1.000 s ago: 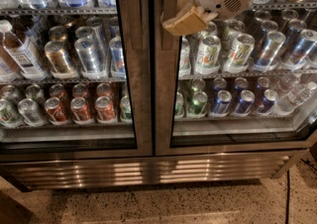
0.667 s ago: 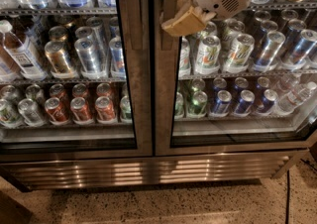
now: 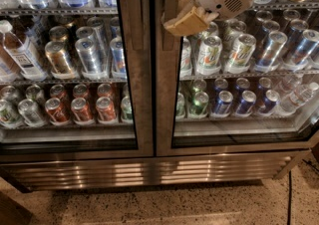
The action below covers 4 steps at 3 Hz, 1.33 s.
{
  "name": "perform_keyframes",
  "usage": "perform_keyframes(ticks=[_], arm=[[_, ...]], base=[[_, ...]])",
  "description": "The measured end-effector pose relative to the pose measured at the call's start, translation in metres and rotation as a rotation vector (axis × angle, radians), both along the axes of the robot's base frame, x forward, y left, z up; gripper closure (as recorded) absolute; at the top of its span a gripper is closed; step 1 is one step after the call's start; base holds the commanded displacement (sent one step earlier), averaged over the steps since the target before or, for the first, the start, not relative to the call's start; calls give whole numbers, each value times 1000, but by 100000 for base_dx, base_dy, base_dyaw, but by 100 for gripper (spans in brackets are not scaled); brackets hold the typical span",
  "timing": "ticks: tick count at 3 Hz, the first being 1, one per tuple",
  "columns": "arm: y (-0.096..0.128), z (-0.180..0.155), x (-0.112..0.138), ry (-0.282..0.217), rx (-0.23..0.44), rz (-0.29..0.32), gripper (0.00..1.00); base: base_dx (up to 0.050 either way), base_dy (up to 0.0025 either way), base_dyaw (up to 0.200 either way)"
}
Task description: Open right fridge door
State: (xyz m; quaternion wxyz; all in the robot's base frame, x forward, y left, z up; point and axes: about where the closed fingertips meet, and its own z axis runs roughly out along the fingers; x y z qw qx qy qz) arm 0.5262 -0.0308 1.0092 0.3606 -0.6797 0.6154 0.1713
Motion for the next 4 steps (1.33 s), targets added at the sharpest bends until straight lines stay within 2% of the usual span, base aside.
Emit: perform_keyframes(ticks=[4], arm=[[0, 4, -1, -36, -9, 6, 100]], base=[[0, 0, 0]])
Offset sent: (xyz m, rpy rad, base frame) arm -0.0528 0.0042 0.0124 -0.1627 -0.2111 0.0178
